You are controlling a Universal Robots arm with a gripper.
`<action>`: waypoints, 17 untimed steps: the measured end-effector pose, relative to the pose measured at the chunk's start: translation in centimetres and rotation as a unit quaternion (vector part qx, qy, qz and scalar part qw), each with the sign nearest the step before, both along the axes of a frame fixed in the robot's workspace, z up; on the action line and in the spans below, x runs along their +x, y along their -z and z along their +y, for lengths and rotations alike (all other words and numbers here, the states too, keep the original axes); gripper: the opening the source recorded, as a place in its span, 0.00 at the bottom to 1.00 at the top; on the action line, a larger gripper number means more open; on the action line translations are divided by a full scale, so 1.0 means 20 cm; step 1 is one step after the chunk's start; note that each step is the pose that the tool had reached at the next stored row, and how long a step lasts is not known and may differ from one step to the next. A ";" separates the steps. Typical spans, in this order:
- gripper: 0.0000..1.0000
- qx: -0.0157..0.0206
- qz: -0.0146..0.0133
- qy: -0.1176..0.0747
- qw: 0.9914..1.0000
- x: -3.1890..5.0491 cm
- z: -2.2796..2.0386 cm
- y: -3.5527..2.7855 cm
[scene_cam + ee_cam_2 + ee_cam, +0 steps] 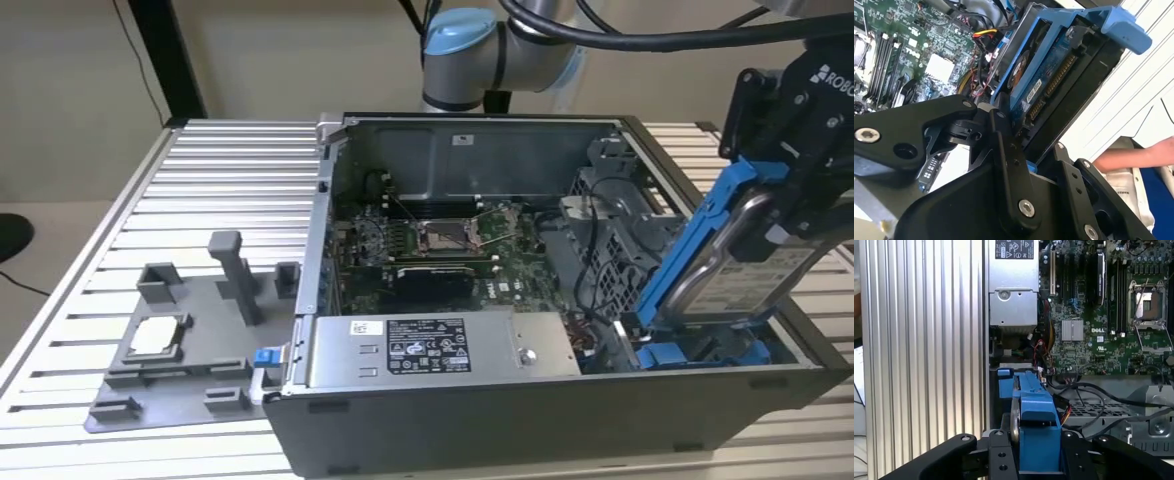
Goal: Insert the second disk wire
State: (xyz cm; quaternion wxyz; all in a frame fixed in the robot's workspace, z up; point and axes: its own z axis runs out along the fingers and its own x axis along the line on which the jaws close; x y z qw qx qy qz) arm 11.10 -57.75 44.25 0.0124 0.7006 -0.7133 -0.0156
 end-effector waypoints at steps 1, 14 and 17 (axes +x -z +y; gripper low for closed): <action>0.00 0.001 0.000 0.000 1.000 0.000 0.000 0.004; 0.00 0.014 0.000 0.000 1.000 0.002 0.000 0.058; 0.00 0.015 0.000 0.000 1.000 0.008 -0.001 0.071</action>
